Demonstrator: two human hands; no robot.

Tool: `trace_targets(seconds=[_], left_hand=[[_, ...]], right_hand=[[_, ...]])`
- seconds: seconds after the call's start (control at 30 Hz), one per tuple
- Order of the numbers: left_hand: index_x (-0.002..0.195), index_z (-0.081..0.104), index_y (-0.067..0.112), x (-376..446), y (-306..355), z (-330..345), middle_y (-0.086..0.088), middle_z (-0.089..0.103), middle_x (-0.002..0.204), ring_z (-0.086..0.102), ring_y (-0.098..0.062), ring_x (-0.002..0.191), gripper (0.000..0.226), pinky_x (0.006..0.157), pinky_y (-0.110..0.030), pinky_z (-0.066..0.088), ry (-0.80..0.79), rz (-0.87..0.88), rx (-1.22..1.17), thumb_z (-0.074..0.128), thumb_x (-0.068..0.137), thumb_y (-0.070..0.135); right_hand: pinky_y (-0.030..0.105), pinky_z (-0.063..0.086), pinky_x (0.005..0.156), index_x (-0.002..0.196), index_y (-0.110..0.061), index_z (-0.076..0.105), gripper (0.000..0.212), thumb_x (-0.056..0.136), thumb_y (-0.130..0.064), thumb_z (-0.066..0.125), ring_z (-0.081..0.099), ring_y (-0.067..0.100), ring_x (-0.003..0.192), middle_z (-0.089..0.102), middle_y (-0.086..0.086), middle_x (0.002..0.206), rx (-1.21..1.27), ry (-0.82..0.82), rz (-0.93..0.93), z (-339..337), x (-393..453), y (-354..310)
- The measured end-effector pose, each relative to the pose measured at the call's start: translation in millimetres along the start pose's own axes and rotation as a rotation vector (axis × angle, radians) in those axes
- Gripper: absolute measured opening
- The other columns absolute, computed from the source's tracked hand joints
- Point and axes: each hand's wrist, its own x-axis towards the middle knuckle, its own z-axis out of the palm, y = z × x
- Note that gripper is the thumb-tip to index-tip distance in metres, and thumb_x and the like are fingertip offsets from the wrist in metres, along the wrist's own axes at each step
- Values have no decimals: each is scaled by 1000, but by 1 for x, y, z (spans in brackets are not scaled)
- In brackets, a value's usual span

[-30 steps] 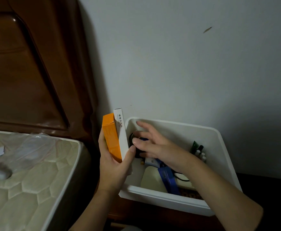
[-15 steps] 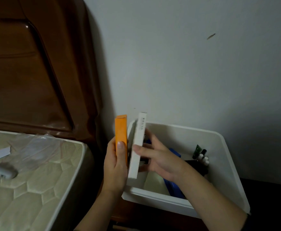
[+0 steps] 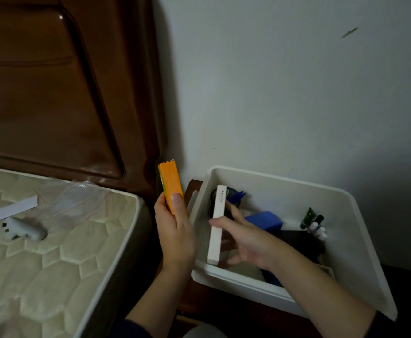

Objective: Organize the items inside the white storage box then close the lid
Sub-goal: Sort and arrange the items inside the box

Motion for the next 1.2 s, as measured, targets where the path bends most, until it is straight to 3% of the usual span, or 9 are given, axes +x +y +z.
trace_targets(seconds=[0.13, 0.23, 0.47, 0.63, 0.87, 0.93, 1.0, 1.1, 1.2], left_hand=[[145, 50, 22, -2, 0, 3, -3, 63, 124, 64, -20, 114, 54, 101, -46, 56, -23, 27, 25, 41, 106, 59], [147, 49, 20, -1, -1, 3, -6, 62, 128, 63, -23, 117, 58, 103, -51, 54, -18, 35, 33, 40, 106, 60], [144, 50, 26, -2, -3, 4, -1, 63, 125, 65, -18, 114, 57, 102, -51, 55, -7, 37, 23, 40, 105, 66], [144, 50, 24, -2, -4, 3, -1, 63, 125, 64, -19, 114, 57, 102, -51, 55, 5, 42, 25, 39, 106, 65], [145, 50, 23, -1, -5, 3, -4, 63, 126, 63, -22, 116, 58, 102, -52, 54, 0, 50, 31, 39, 106, 64], [144, 50, 23, -2, -5, 2, -4, 63, 125, 63, -24, 115, 61, 102, -53, 54, -4, 47, 27, 38, 104, 67], [144, 50, 23, -2, -5, 2, -5, 63, 124, 63, -25, 114, 63, 102, -54, 54, -5, 44, 27, 38, 103, 69], [142, 52, 23, -2, -4, 2, -5, 63, 121, 63, -24, 111, 63, 101, -54, 54, -5, 43, 19, 38, 102, 70], [142, 52, 24, -1, -5, 3, -2, 64, 120, 64, -22, 110, 62, 99, -51, 56, -3, 43, 21, 39, 102, 69]], right_hand=[[69, 50, 104, 152, -70, 20, 97, 82, -46, 83, 62, 32, 127, 59, 1, 144, -110, 29, 31, 17, 15, -4], [66, 55, 98, 151, -73, 15, 104, 78, -46, 85, 58, 34, 130, 52, 4, 151, -115, 6, 42, 19, 19, -5], [57, 62, 86, 151, -69, 24, 99, 82, -35, 87, 74, 36, 115, 71, 8, 134, 22, -139, 85, -3, 16, -3], [54, 58, 101, 145, -30, 52, 70, 84, -53, 78, 69, 40, 122, 73, 18, 130, 40, -245, 147, -9, 13, -12], [46, 59, 100, 146, -17, 57, 69, 93, -59, 69, 68, 36, 125, 70, 19, 135, 10, -209, 198, -7, 16, -9], [43, 62, 92, 147, -18, 55, 65, 95, -54, 70, 71, 35, 121, 70, 19, 134, -3, -195, 205, 0, 19, -9], [46, 63, 90, 146, -31, 54, 56, 95, -45, 72, 72, 37, 117, 70, 19, 134, -17, -175, 205, 7, 22, -9], [52, 59, 99, 143, -54, 45, 60, 94, -38, 75, 69, 37, 120, 64, 13, 138, -82, -111, 192, 13, 27, -2], [56, 52, 107, 153, -50, 39, 70, 93, -46, 76, 65, 34, 124, 64, 8, 138, -155, -49, 185, 17, 30, 6]])
